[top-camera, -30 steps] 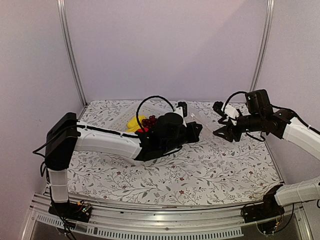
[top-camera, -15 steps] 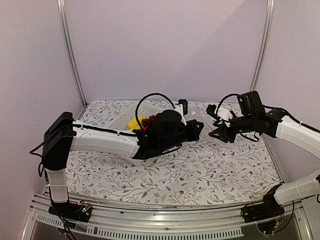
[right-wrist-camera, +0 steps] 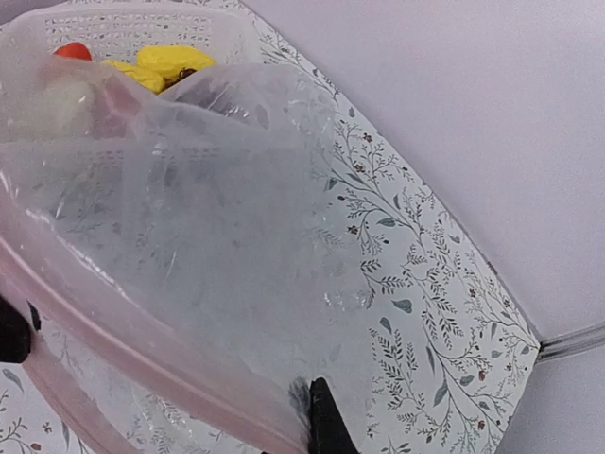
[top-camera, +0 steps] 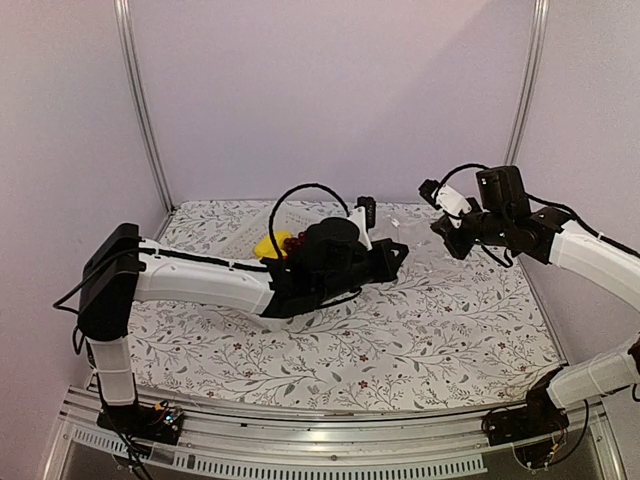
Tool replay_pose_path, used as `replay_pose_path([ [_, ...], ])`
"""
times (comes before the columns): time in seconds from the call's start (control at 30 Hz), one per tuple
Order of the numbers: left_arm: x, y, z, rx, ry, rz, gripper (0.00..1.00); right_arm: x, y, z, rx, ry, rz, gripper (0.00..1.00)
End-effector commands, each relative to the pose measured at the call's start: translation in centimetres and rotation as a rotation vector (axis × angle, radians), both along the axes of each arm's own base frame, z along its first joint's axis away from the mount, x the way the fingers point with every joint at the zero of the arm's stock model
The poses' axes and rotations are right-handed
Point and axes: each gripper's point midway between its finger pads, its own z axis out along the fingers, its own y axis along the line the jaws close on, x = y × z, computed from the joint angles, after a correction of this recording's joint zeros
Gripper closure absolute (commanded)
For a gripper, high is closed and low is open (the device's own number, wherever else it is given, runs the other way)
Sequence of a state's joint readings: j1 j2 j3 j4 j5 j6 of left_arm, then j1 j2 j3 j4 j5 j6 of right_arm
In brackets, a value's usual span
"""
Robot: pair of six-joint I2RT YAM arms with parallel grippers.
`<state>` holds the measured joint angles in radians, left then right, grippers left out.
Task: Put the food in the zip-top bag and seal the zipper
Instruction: Pass from the left arm to the right, then pass from the right arm to the left
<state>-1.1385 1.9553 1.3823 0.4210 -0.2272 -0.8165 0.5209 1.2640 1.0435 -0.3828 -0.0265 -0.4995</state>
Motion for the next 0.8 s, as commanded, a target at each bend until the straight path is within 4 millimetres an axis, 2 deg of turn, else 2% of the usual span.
replay_pose_path([
  [0.0,-0.9,0.6,-0.9,0.036,0.023,-0.02,1.0,4.0,-4.3,4.4,0.033,-0.131,-0.249,1.0],
  [0.13,-1.1,0.5,-0.9,0.041,0.014,-0.033,1.0,4.7,-5.5,4.6,0.032,-0.137,-0.313,1.0],
  [0.27,-1.2,0.1,-0.1,0.04,-0.028,-0.056,1.0,3.8,-4.5,4.2,0.054,-0.103,-0.252,1.0],
  [0.3,-1.3,0.0,-0.1,0.044,-0.04,-0.06,0.96,3.6,-4.5,4.1,0.051,-0.096,-0.241,1.0],
  [0.37,-0.8,0.2,-0.2,0.052,-0.05,-0.035,0.67,3.3,-4.3,3.9,0.064,-0.083,-0.236,1.0],
  [0.4,-0.6,0.3,-0.4,0.05,-0.049,-0.018,0.56,3.2,-4.2,3.8,0.072,-0.077,-0.233,1.0],
  [0.47,-0.4,0.0,-0.4,0.032,-0.058,-0.004,0.44,2.9,-3.9,3.9,0.101,-0.066,-0.22,1.0],
  [0.63,-0.8,-2.5,0.0,-0.013,-0.091,-0.008,0.34,3.3,-3.8,3.7,0.128,-0.049,-0.243,1.0],
  [0.77,0.1,-3.9,-0.2,-0.02,-0.08,0.038,0.32,3.1,-3.4,3.3,0.149,-0.027,-0.232,1.0],
])
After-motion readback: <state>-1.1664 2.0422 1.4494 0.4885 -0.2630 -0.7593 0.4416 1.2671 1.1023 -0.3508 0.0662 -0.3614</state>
